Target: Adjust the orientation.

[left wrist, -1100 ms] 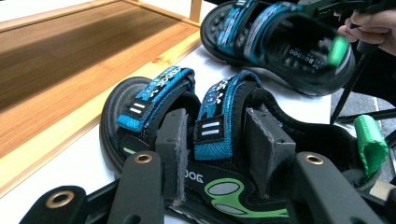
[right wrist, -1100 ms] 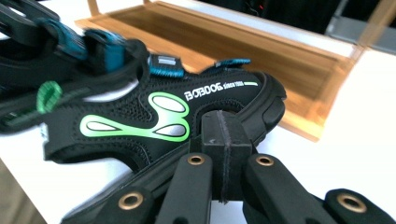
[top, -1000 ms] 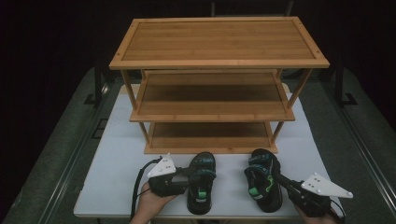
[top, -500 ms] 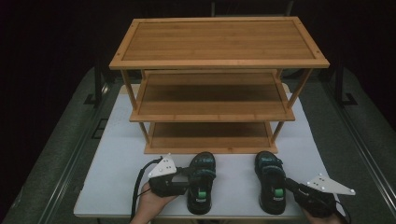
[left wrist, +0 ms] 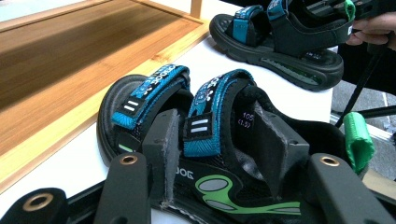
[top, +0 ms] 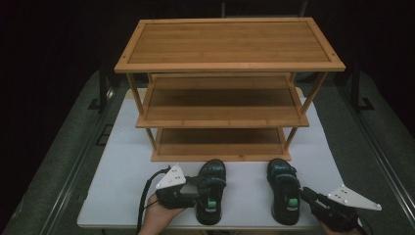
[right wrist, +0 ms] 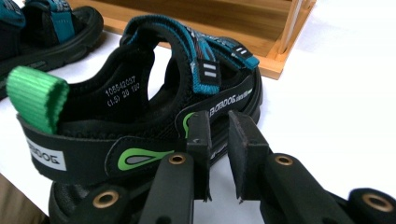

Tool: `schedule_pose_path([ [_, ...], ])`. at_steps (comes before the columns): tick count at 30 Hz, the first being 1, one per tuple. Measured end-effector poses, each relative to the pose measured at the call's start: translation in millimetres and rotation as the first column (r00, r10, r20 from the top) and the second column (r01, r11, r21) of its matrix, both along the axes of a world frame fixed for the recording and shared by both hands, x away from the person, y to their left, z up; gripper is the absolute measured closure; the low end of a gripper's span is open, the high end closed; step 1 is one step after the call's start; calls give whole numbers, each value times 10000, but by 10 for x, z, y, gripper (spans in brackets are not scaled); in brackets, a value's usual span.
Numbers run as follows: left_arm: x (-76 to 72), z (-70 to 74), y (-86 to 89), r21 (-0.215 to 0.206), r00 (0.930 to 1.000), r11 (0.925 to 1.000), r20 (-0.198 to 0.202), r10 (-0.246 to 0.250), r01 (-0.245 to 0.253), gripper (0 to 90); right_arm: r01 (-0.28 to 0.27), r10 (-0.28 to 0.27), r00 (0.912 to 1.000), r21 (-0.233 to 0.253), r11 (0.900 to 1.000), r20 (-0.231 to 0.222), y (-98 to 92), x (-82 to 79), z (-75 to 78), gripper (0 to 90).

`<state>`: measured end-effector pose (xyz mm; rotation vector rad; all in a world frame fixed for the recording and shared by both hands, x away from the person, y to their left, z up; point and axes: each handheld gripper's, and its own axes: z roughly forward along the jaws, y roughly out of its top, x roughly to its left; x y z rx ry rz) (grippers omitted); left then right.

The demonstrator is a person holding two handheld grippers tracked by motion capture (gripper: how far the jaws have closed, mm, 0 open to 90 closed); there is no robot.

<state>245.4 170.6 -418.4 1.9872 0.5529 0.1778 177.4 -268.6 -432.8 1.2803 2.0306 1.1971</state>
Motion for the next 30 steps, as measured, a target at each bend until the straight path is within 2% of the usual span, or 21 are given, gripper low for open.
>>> schedule_pose_path([
  [10, -22, -4, 2, 126, 9998, 9998, -38, 181, -180, 501, -37, 33, 9998, 176, 9998, 213, 5, -28, 73, 750],
  [21, -69, 5, -2, 264, 9989, 9987, 178, 437, -441, 481, -43, 24, 9990, 440, 9990, 436, 37, -44, 136, 711],
  [25, -78, 14, -2, 353, 9975, 9977, 421, 570, -585, 454, -15, -26, 9989, 862, 9963, 475, 23, -55, 148, 700],
  [30, -75, 9, -6, 384, 9974, 9974, 388, 602, -616, 454, -15, -29, 9988, 913, 9958, 483, 29, -49, 163, 692],
])
